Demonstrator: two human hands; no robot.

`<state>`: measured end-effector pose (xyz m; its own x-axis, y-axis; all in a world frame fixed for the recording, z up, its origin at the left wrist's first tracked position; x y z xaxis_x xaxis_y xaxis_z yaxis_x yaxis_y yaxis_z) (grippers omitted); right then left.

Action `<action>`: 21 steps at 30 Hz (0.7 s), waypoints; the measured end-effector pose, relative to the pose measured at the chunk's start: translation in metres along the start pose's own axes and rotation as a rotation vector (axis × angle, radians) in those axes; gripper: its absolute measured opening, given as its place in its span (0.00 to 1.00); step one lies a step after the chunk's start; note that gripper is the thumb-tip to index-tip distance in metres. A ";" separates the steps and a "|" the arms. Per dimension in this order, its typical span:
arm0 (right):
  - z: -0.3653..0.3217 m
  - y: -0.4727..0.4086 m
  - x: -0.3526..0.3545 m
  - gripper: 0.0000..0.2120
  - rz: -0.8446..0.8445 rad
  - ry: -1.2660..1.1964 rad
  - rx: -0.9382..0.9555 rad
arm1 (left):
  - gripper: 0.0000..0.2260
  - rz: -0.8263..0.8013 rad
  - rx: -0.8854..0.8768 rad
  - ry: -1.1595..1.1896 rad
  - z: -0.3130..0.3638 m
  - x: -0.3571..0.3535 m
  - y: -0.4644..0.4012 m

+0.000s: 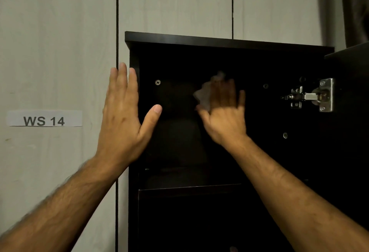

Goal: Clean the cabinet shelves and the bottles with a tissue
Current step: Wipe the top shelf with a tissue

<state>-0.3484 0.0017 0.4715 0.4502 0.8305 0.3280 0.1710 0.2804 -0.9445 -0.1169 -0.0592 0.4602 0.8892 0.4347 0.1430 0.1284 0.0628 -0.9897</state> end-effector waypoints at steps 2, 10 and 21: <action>0.030 -0.002 0.005 0.39 -0.006 -0.018 -0.161 | 0.35 -0.001 0.001 0.009 0.000 0.000 0.000; -0.024 -0.017 0.003 0.41 0.090 -0.143 -0.211 | 0.34 -0.005 -0.017 0.029 0.000 -0.001 -0.001; -0.120 -0.013 -0.012 0.37 -0.034 -0.116 0.118 | 0.33 0.006 -0.032 0.102 0.002 0.002 -0.002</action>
<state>-0.2512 -0.0698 0.4817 0.3402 0.8679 0.3621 0.0768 0.3581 -0.9305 -0.1163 -0.0570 0.4619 0.9298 0.3411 0.1383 0.1358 0.0314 -0.9902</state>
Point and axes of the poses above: each hand's wrist, its own y-axis away from the middle knuckle, its own x-axis out of the back of the hand, z = x × y, the point moved 10 cm from there along -y, towards the middle knuckle, and after that the axes turned 11 degrees about -y, right-handed, at the moved point
